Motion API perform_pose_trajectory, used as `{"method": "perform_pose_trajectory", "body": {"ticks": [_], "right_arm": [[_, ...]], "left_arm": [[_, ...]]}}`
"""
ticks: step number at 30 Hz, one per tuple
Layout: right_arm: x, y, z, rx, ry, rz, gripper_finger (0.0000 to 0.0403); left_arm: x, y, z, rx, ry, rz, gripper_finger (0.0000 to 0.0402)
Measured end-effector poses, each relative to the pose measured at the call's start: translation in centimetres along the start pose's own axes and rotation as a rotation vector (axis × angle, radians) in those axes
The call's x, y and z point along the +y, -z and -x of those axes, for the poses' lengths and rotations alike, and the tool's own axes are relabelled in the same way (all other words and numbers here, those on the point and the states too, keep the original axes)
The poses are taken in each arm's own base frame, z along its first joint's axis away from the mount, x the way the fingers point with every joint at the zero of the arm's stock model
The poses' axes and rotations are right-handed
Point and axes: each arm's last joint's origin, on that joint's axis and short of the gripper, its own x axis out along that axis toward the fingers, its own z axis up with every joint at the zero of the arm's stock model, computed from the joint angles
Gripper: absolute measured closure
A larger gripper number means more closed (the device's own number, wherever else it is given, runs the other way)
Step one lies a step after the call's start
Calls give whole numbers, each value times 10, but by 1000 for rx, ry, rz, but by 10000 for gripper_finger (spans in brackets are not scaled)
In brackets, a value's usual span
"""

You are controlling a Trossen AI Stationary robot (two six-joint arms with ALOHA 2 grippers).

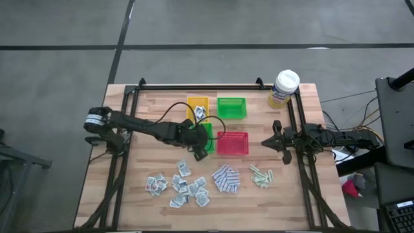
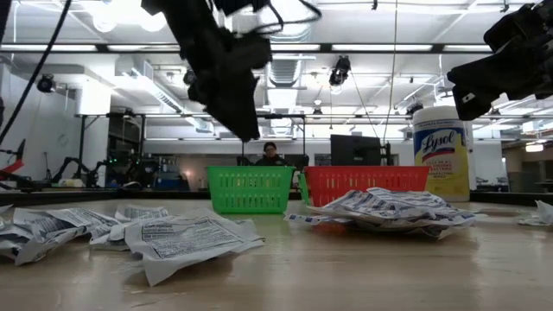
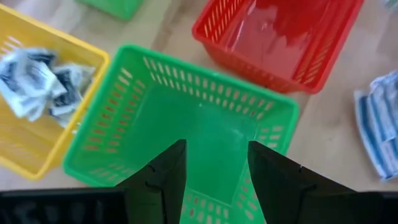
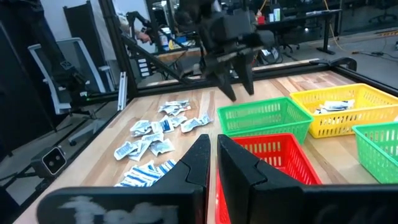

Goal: Pick & Place First Aid Supplies
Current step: Adjust the green bin on the table

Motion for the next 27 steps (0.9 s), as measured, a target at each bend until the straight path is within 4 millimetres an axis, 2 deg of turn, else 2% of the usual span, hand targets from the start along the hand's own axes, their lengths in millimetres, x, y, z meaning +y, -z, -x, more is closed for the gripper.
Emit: {"method": "perform_pose_trajectory", "body": {"ticks": [8,27], "right_arm": [[0,0,0,0,0,0,374],[0,0,0,0,0,0,374]], "left_arm": [[-3,5,-20,88,64,-18,234],[-6,10,-22,152,131,30,234]]}}
